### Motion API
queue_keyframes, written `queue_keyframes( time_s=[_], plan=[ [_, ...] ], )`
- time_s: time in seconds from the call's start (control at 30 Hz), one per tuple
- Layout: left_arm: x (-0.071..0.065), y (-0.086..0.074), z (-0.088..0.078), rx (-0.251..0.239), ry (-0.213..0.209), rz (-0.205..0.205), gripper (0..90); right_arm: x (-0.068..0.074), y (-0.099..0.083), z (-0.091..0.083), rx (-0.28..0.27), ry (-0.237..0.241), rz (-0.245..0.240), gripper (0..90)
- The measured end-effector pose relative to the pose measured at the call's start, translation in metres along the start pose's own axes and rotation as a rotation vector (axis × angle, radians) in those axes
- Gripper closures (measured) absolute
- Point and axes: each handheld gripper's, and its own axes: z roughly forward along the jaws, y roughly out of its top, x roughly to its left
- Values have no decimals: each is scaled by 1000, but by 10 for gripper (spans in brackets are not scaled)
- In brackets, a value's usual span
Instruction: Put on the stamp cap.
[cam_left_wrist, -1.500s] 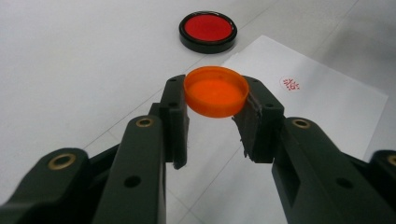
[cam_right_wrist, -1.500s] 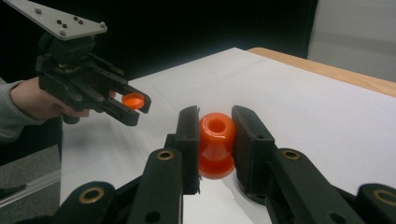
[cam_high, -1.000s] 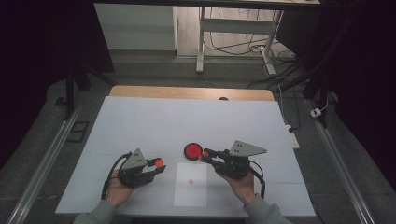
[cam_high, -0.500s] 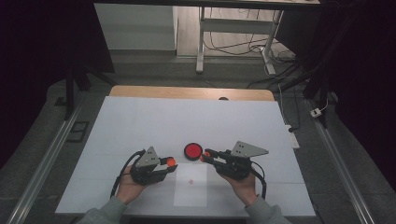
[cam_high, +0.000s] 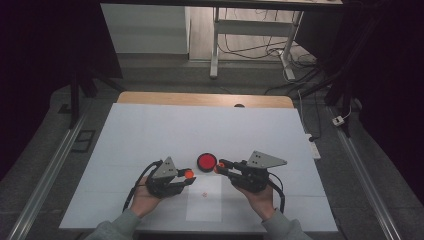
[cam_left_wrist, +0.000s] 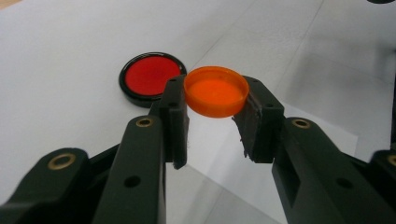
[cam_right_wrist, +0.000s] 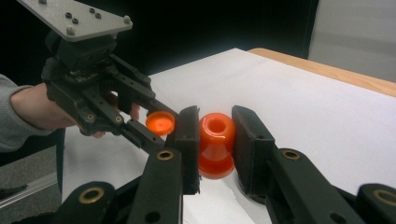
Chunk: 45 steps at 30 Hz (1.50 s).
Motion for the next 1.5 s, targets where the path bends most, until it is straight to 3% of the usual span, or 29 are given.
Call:
queue_keyframes(
  time_s=[0.8, 1.5],
  plan=[
    [-16, 22, 39, 19, -68, 40, 649, 0, 0, 0, 3, 4, -2, 722],
    [-21, 28, 48, 13, -78, 46, 649, 1, -2, 2, 12, 14, 1, 721]
  ],
)
